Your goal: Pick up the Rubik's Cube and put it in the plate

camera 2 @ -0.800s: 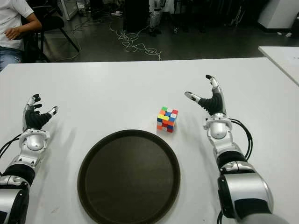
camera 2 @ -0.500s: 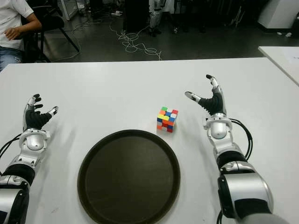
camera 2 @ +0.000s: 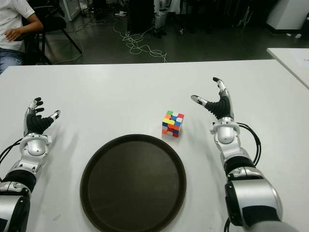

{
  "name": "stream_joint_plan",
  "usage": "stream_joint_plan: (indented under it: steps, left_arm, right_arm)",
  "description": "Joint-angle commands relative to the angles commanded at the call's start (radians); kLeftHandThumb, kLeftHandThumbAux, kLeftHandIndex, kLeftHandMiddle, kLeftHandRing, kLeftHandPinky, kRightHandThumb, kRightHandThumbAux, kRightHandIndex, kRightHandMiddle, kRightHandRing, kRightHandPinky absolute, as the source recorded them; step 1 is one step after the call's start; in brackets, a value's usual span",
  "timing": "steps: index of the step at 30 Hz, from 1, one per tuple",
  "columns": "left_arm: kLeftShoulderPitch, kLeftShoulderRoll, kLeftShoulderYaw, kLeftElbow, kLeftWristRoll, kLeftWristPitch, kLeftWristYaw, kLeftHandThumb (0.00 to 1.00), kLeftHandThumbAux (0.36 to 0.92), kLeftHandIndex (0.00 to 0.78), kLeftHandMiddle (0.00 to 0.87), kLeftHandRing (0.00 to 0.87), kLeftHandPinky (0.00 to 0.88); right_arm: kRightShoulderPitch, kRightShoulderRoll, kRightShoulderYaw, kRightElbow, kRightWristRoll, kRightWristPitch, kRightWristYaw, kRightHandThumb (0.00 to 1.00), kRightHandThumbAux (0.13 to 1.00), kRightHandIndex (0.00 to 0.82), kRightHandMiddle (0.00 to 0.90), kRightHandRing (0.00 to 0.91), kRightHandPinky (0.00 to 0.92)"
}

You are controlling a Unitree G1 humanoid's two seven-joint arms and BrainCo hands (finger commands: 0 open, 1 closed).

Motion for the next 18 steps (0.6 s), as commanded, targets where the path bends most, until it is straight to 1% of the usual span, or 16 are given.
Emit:
stream_joint_plan:
  steps: [11, 18]
  left_arm:
    - [0.0, -0.003, 0.004, -0.006, -0.007, 0.001, -0.008, 0.329, 0.752, 0.114, 0.163, 0.177, 0.232]
    - [0.001, -0.002, 0.002, -0.005, -0.005, 0.005, -0.005, 0.318, 0.753, 0.11, 0.164, 0.175, 0.213]
  right_arm:
    - [-0.001, -0.001, -0.005, 0.0, 0.007, 0.001, 0.009, 0.0, 0.586, 0.006, 0.0, 0.0, 0.004]
    - [0.001, -0.003, 0.001, -0.002, -0.001, -0.001, 0.004, 0.0, 0.584, 0.014, 0.0, 0.0, 0.016]
